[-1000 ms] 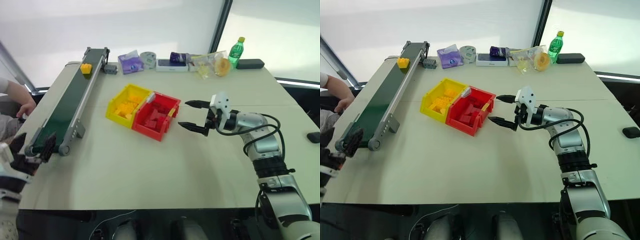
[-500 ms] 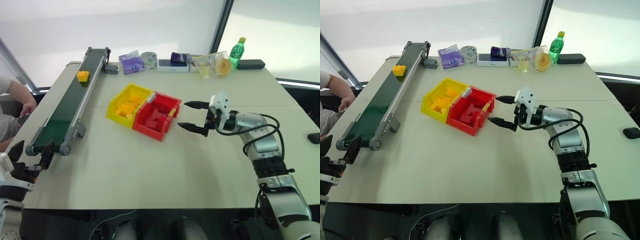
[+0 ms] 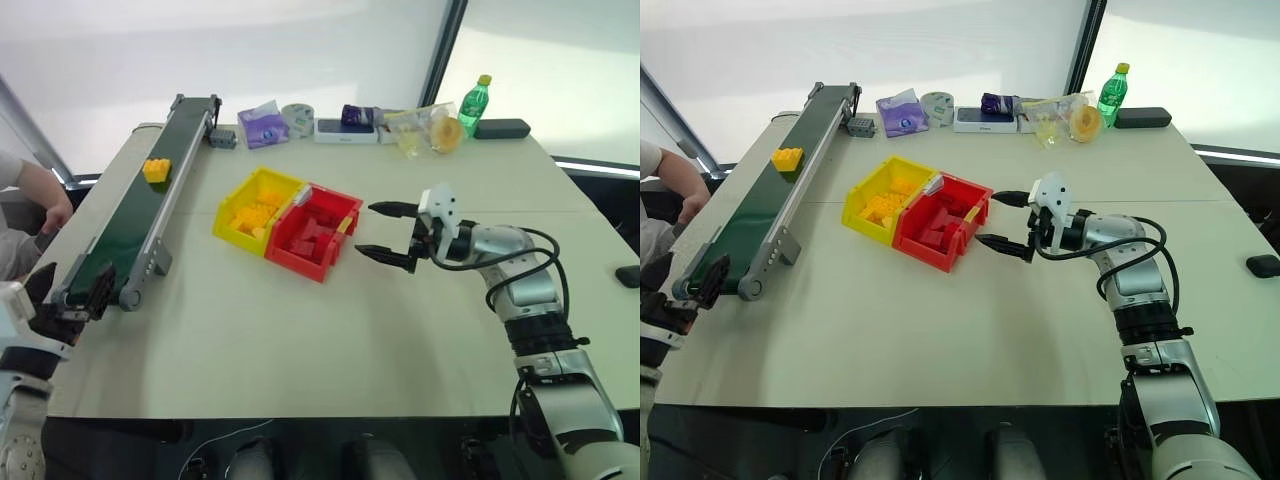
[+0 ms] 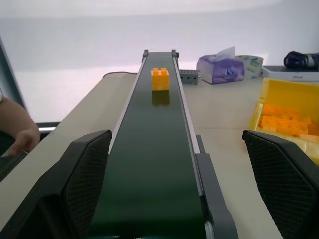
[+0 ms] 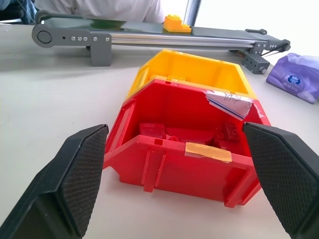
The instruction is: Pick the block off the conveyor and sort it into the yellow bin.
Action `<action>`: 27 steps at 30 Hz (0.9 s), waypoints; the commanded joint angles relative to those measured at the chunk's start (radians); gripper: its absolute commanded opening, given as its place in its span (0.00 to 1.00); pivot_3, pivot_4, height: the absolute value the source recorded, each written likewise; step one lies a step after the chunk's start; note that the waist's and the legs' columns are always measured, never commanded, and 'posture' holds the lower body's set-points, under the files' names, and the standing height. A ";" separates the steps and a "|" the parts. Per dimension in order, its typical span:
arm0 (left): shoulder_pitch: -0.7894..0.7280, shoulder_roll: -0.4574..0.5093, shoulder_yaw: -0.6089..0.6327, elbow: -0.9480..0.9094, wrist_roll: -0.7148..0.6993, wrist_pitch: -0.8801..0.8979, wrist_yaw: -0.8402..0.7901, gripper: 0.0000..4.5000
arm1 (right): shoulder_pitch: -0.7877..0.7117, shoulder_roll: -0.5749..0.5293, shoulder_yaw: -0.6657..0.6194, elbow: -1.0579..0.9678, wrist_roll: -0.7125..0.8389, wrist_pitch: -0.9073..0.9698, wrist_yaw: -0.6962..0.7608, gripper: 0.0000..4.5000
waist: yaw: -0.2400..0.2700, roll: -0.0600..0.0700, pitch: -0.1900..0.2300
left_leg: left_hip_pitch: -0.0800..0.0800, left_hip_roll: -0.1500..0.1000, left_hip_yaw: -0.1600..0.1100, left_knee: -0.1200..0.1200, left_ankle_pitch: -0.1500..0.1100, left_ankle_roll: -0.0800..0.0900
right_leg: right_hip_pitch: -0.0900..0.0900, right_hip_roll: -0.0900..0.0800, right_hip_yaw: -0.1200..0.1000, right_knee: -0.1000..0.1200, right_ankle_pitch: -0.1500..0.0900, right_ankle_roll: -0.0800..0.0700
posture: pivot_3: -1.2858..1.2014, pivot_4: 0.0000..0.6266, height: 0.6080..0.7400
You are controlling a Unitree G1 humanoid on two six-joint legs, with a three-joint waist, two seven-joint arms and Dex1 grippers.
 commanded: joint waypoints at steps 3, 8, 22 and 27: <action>-0.012 0.033 0.014 0.003 -0.007 0.014 0.008 0.99 | -0.014 0.002 -0.013 -0.045 0.012 -0.001 -0.005 1.00 | 0.000 0.000 0.000 | 0.000 0.000 0.000 0.000 0.000 0.000 | 0.000 0.000 0.000 0.000 0.000 0.000 | 0.52 0.24 1.00; -0.122 0.175 -0.038 0.051 0.014 0.224 0.081 0.99 | -0.020 0.004 -0.012 -0.033 0.010 -0.005 -0.002 1.00 | 0.005 0.000 0.000 | 0.000 0.000 0.000 0.000 0.000 0.000 | 0.000 0.000 0.000 0.000 0.000 0.000 | 0.52 0.24 1.00; -0.583 0.366 -0.262 0.454 0.126 0.381 0.042 0.99 | -0.007 0.010 -0.011 -0.072 0.011 0.019 -0.020 1.00 | 0.001 0.000 0.000 | 0.000 0.000 0.002 -0.001 0.001 -0.001 | -0.002 0.001 0.000 0.000 0.000 0.000 | 0.52 0.24 1.00; -0.658 0.352 -0.285 0.562 0.163 0.365 0.020 0.99 | 0.008 0.001 -0.018 -0.101 0.013 0.038 -0.030 1.00 | 0.002 0.000 0.000 | -0.001 0.000 0.002 -0.001 0.001 -0.001 | -0.003 0.001 0.000 0.000 0.000 0.000 | 0.52 0.24 1.00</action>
